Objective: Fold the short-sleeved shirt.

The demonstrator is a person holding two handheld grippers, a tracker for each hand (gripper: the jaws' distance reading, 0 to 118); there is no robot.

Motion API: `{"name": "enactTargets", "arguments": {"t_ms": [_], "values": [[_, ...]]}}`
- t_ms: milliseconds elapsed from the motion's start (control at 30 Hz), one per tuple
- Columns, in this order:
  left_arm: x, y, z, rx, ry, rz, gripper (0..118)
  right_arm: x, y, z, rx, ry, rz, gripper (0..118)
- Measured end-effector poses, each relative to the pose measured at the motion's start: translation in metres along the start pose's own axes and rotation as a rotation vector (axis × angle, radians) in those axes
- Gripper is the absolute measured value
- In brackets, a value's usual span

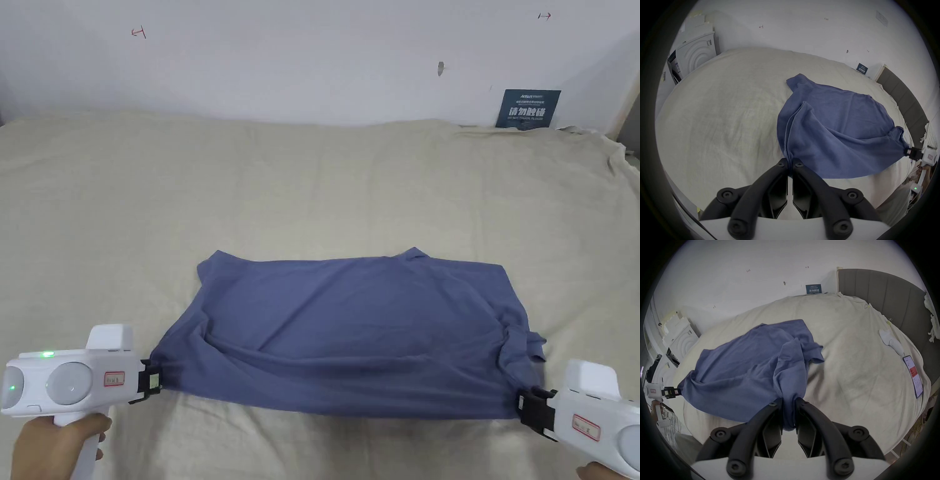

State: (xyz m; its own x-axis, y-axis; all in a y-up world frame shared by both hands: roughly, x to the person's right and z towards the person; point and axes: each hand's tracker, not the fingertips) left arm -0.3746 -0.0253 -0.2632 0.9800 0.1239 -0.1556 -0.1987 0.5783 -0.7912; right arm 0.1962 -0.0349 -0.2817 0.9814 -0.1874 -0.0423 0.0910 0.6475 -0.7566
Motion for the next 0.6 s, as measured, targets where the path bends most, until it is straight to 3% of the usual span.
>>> {"name": "enactTargets", "arguments": {"t_ms": [367,600], "values": [[-0.012,-0.076,0.057,-0.02,-0.008,0.008,1,0.0,-0.053,0.066,0.013,0.02,0.006,13],[-0.008,-0.105,0.037,-0.067,0.029,-0.001,1,0.013,-0.083,0.037,-0.073,-0.028,0.004,13]]}}
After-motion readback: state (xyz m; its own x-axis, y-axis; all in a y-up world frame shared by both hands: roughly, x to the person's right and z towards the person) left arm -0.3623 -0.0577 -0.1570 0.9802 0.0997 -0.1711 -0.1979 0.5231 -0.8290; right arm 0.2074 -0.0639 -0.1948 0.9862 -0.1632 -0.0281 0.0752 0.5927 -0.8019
